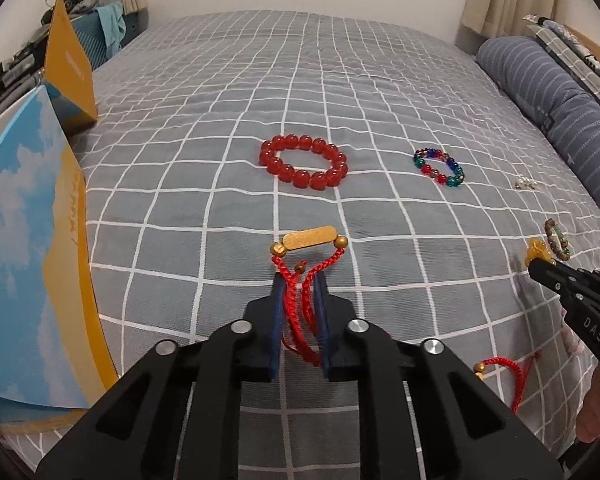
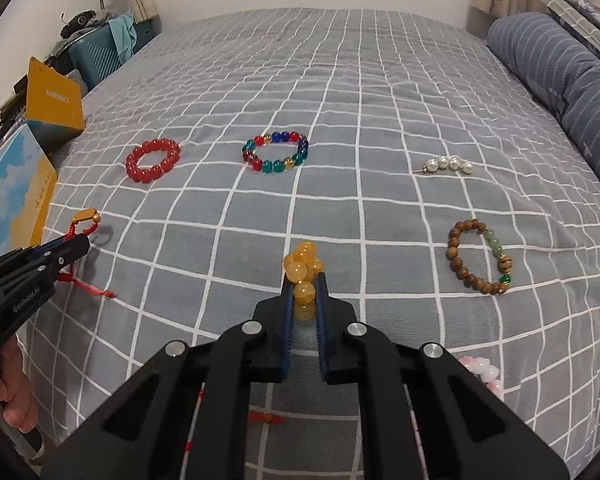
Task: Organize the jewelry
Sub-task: 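Carry the red cord bracelet and amber beads with both tools over the white box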
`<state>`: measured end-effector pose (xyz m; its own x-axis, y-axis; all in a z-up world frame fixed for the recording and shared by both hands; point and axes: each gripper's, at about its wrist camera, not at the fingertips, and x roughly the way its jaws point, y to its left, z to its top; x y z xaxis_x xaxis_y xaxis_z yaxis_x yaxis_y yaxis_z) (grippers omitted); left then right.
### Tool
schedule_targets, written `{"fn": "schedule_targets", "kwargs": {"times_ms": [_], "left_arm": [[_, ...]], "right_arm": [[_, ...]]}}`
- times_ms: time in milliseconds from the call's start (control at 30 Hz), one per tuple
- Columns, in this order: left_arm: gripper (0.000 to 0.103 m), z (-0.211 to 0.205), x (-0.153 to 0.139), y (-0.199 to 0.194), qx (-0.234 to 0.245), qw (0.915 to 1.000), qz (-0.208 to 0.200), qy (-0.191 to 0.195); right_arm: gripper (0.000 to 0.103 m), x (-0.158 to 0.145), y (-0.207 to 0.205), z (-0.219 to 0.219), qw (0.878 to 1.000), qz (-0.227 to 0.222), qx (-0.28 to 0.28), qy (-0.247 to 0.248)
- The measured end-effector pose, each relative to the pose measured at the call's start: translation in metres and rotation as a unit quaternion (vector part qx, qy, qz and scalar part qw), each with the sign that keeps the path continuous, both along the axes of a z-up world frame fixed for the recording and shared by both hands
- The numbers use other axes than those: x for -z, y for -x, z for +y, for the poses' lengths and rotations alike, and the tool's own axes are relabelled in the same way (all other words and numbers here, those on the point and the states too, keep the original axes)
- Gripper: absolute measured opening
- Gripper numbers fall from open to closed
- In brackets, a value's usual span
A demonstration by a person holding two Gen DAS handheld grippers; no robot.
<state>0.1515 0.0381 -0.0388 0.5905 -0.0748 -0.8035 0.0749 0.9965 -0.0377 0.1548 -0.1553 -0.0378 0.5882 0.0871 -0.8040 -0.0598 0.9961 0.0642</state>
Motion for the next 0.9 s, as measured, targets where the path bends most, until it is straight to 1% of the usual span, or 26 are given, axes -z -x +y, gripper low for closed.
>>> {"fn": "schedule_targets", "kwargs": {"times_ms": [167, 233, 400, 467, 600, 800, 900], "left_arm": [[0.012, -0.001, -0.010, 0.004, 0.009, 0.9999, -0.009, -0.002], [0.012, -0.002, -0.013, 0.005, 0.015, 0.9999, -0.006, -0.006], [0.011, -0.010, -0.022, 0.009, 0.031, 0.9994, 0.000, -0.017], [0.009, -0.015, -0.027, 0.011, 0.036, 0.9991, -0.005, -0.022], [0.009, -0.027, -0.040, 0.018, 0.047, 0.9983, -0.019, -0.028], [0.009, -0.041, -0.057, 0.025, 0.062, 0.9977, -0.023, -0.016], [0.009, -0.048, -0.069, 0.027, 0.067, 0.9972, -0.032, -0.011]], "right_arm": [[0.009, -0.005, 0.003, 0.002, 1.000, -0.003, 0.007, 0.007], [0.009, -0.006, 0.004, 0.003, 1.000, -0.001, 0.010, 0.009], [0.009, -0.012, 0.009, 0.005, 1.000, 0.000, 0.016, -0.014], [0.009, -0.018, 0.013, 0.005, 1.000, -0.006, 0.019, -0.011], [0.009, -0.036, 0.022, 0.002, 0.999, -0.023, 0.024, -0.006], [0.009, -0.063, 0.032, -0.011, 0.999, -0.039, 0.035, -0.011], [0.009, -0.072, 0.036, -0.017, 0.998, -0.044, 0.039, -0.012]]}}
